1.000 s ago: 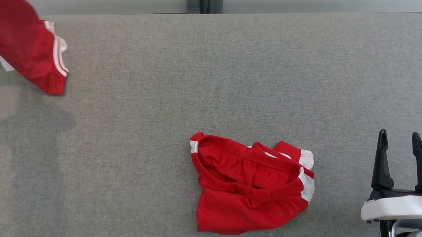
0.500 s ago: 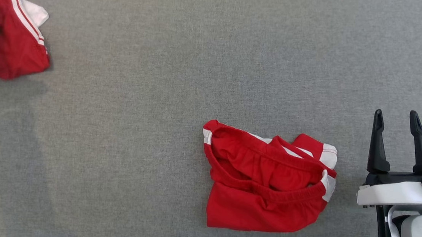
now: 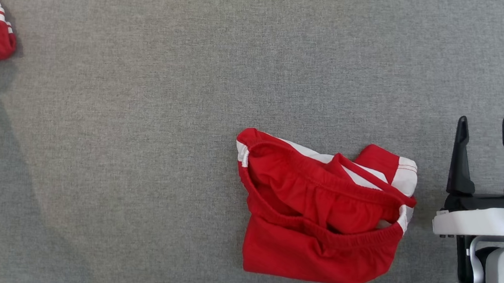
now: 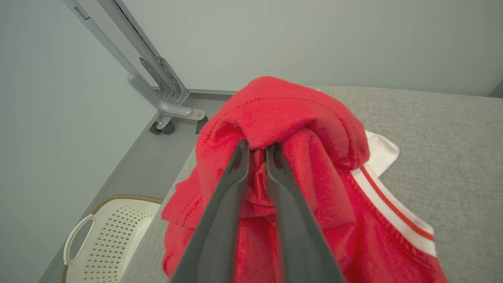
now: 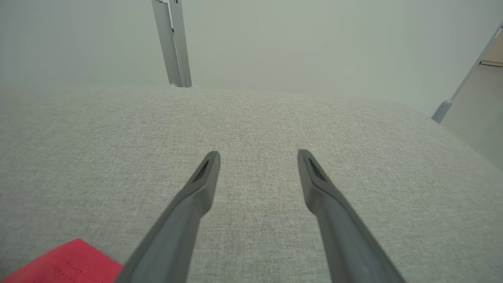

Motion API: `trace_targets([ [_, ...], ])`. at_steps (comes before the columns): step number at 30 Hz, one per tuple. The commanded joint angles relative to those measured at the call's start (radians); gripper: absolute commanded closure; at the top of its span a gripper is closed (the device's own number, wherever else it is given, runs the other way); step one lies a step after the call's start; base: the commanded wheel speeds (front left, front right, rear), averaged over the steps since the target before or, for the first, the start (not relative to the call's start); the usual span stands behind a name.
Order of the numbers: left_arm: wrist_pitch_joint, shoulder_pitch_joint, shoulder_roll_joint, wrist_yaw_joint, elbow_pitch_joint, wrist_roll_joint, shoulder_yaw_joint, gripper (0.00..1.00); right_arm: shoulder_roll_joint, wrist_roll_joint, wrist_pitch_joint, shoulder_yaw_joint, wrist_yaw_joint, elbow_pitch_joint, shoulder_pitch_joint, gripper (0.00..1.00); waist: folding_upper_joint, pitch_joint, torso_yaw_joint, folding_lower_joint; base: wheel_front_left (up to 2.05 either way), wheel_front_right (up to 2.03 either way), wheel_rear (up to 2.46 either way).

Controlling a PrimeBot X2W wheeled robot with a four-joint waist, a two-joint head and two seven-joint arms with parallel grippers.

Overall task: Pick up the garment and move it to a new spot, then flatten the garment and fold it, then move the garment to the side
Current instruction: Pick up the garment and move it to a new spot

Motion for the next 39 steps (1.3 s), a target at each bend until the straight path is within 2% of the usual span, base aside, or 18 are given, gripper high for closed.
trace_targets([
  [1, 0.015, 0.027, -0.009, -0.009, 0.002, -0.016, 0.008, 0.00, -0.002, 0.004, -0.003, 0.006, -0.001, 0.002, -0.008, 0.00, 0.0000, -0.005, 0.002, -0.0001, 0.00, 0.00, 0.00],
  [5, 0.037, 0.044, -0.003, -0.032, 0.003, -0.028, 0.014, 0.00, -0.003, 0.015, -0.003, 0.019, -0.001, 0.010, -0.014, 0.00, 0.0000, -0.023, 0.008, -0.0001, 0.00, 0.00, 0.00],
  [9, 0.021, 0.054, 0.015, -0.023, 0.004, -0.006, -0.002, 0.00, -0.002, 0.020, -0.003, 0.021, -0.001, 0.024, -0.011, 0.00, 0.0000, -0.055, 0.019, -0.0001, 0.00, 0.00, 0.00],
  [17, -0.005, 0.046, 0.022, -0.058, -0.014, 0.043, -0.051, 0.00, -0.002, 0.049, -0.003, 0.035, -0.001, 0.071, 0.011, 0.00, 0.0000, -0.201, 0.039, -0.0001, 0.00, 0.00, 0.00],
  [23, -0.051, 0.061, -0.018, -0.097, -0.070, 0.086, -0.089, 0.00, -0.003, 0.073, -0.003, 0.028, -0.001, 0.103, 0.047, 0.00, 0.0000, -0.329, 0.053, -0.0001, 0.00, 0.00, 0.00],
  [29, -0.080, 0.178, -0.106, -0.117, -0.173, 0.101, -0.090, 0.00, -0.002, 0.081, -0.003, 0.009, -0.001, 0.127, 0.104, 0.00, 0.0000, -0.442, 0.061, -0.0001, 0.00, 0.00, 0.00],
  [30, -0.082, 0.197, -0.117, -0.115, -0.199, 0.101, -0.080, 0.00, -0.002, 0.081, -0.003, 0.007, -0.001, 0.130, 0.114, 0.00, 0.0000, -0.454, 0.063, -0.0001, 0.00, 0.00, 0.00],
  [33, -0.081, 0.289, -0.133, -0.073, -0.336, 0.135, -0.001, 0.00, -0.002, 0.084, -0.003, 0.000, -0.001, 0.134, 0.143, 0.00, 0.0000, -0.484, 0.063, -0.0001, 0.00, 0.00, 0.00],
  [39, -0.079, 0.606, -0.170, 0.054, -0.679, 0.256, 0.245, 0.00, -0.002, 0.090, -0.003, 0.003, -0.001, 0.131, 0.186, 0.00, 0.0000, -0.502, 0.049, -0.0001, 0.00, 0.00, 0.00],
])
